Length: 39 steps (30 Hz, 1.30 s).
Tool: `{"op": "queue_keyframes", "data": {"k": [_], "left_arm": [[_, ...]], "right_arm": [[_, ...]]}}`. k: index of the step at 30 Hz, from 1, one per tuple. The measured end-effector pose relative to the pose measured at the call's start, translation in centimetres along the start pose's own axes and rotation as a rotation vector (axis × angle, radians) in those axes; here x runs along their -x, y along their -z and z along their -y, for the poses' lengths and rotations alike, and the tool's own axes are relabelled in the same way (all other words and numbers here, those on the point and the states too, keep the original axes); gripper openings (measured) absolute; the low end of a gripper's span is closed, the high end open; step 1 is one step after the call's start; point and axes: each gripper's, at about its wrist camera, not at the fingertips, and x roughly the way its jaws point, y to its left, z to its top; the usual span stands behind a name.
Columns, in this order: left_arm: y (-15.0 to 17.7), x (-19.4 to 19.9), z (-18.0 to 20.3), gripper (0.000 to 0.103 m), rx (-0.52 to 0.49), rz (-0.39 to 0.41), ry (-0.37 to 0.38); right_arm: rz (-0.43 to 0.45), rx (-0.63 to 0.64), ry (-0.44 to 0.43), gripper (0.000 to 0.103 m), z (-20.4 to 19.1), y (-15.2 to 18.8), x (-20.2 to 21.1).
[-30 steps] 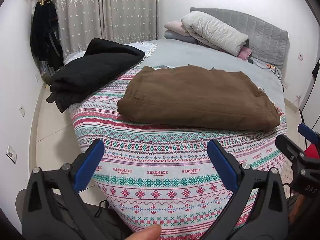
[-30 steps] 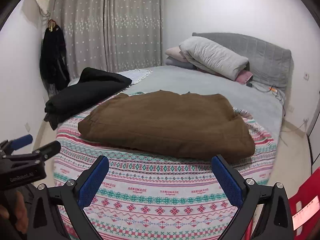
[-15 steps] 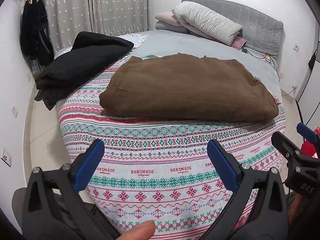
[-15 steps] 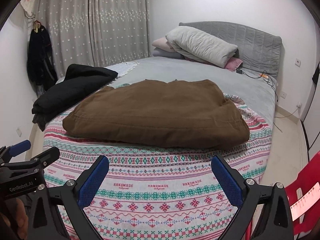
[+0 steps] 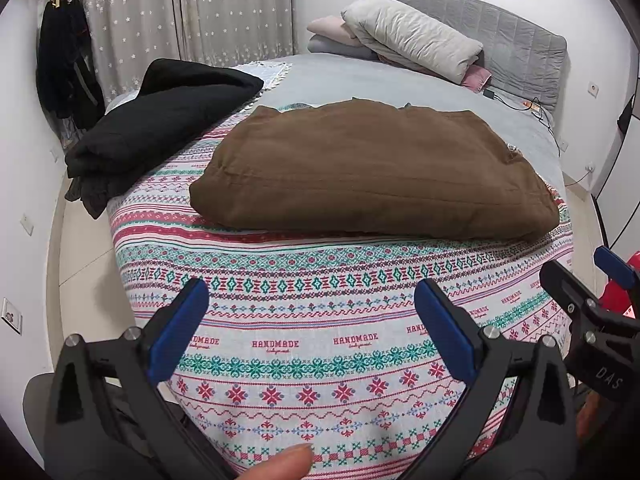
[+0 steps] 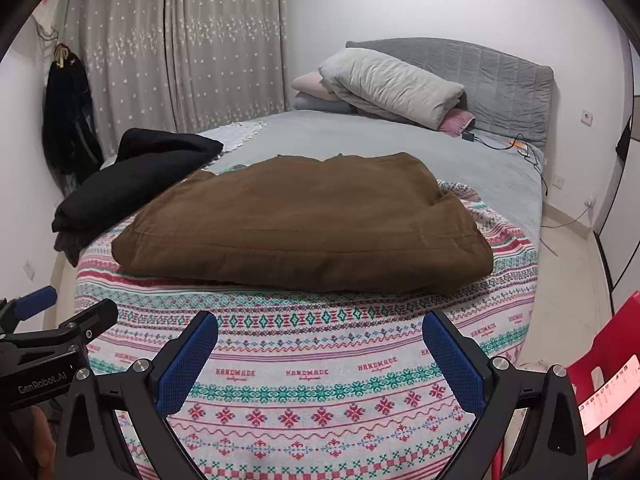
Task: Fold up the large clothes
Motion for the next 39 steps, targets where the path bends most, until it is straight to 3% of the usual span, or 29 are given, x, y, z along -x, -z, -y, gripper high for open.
{"op": "queue_keyframes", "data": {"k": [39], "left_arm": [[0.03,-0.03,0.55,0.102,-0.013,0.005,0.014]], "right_arm": [[0.017,0.015,0.060,0.103,-0.26,0.17,0.00]]}}
